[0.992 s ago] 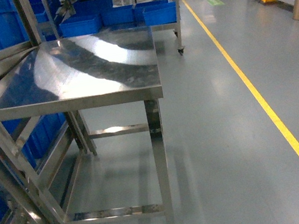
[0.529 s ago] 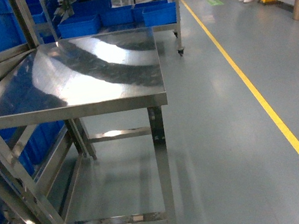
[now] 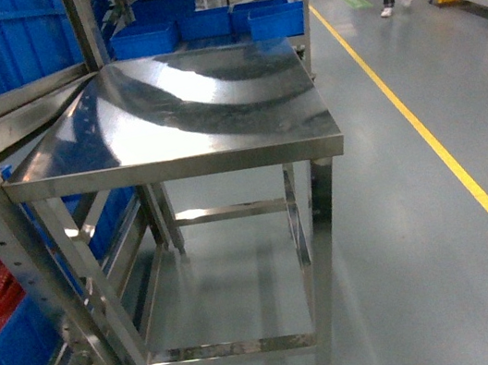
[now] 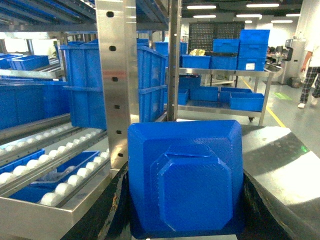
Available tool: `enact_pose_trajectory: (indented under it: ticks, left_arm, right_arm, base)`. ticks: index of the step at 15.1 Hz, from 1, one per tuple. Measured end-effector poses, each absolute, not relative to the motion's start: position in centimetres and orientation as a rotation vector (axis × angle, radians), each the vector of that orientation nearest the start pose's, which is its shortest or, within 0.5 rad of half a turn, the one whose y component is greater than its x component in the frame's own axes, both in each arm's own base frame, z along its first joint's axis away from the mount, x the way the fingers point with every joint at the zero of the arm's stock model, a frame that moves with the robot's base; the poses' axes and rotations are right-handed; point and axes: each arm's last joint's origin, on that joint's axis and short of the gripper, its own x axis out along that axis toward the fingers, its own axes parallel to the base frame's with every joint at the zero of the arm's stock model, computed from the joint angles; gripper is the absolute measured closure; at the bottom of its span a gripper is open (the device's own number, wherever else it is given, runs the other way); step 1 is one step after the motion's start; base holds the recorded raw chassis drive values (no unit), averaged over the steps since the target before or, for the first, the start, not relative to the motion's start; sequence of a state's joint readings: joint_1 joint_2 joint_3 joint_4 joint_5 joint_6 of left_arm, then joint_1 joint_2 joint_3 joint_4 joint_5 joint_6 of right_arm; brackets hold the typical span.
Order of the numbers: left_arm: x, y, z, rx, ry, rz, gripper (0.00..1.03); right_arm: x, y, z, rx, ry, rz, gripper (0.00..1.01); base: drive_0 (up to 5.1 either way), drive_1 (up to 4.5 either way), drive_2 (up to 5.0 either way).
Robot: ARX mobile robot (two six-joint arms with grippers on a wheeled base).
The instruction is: Pick blue part to blue bin on bottom shelf
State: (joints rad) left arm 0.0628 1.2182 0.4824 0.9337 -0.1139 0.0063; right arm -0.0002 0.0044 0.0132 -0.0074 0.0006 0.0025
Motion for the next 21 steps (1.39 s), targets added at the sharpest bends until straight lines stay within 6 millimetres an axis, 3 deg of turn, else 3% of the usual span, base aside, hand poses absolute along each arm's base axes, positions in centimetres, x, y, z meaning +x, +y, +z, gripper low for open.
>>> enact_pose_trajectory:
  ticks: [10, 21]
  left_arm:
    - [24.47, 1.92, 24.99, 0.001, -0.194, 0.180, 0.58]
    - [24.44, 1.94, 25.04, 0.001, -0.197, 0.182, 0.58]
  right_arm:
    - [9.72, 0.00, 16.72, 0.002, -0.004, 0.000, 0.03]
    - [9.72, 0.00, 16.69, 0.002, -0.001, 0.000, 0.03]
  base:
    - [-0.1, 4.04, -4.2]
    - [-4.8, 2.36, 2.4]
